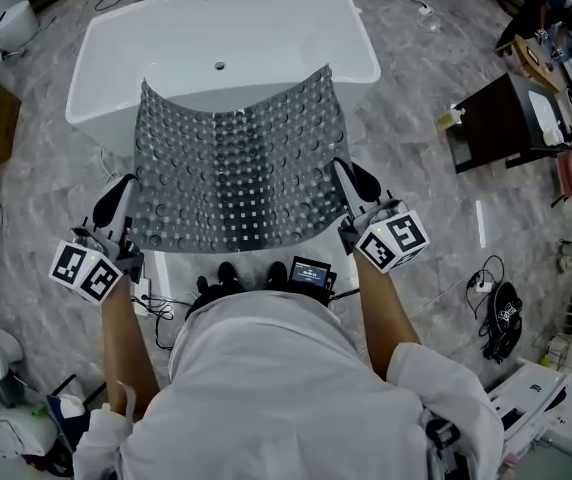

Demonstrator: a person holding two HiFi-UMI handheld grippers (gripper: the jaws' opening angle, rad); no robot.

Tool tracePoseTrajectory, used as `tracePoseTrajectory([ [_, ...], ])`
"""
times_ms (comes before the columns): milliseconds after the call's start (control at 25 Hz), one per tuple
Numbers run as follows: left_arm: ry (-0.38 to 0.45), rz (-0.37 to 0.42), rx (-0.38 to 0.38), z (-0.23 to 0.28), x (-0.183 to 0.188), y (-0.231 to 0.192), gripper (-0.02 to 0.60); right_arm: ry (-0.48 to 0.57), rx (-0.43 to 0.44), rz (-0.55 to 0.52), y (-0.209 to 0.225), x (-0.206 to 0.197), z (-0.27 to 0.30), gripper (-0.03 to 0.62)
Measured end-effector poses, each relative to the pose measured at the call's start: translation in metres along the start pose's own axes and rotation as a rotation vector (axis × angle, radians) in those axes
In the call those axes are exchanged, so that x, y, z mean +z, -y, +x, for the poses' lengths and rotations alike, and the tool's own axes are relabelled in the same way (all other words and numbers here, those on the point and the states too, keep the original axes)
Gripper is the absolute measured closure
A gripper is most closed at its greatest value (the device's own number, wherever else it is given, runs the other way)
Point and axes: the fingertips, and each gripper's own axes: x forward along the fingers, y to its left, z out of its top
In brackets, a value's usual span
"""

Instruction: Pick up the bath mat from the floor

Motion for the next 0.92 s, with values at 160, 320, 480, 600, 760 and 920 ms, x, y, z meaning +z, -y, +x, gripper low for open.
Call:
tracePoseTrajectory([
  [160,-0.007,-0.01,0.014,-0.005,-0.01,-0.006,0.571,-0.004,-0.004,0.007,-0.008,-0.006,0.003,0.553],
  [320,-0.005,-0.021,0.001,-0.006,-0.01,-0.006,0.571,0.0,-0.015,0.011,-0.011,-0.004,0.0,0.553],
  [480,0.001,-0.031,-0.038,0.005,-0.009,-0.001,0.571,-0.001,-0.025,0.022,0.0,-0.004,-0.003,0.553],
  [600,0.002,-0.037,-0.054,0.012,-0.013,0.005,0.571,-0.003,-0.042,0.03,0.008,-0.007,-0.012,0.553],
  [760,-0.004,-0.051,-0.068,0.008,-0.018,0.012,0.571,0.0,-0.053,0.037,0.004,-0.008,-0.024,0.553],
  [920,-0.01,-0.066,-0.077,0.012,-0.024,0.021,0.571,-0.005,-0.058,0.05,0.009,-0.013,-0.035,0.553],
])
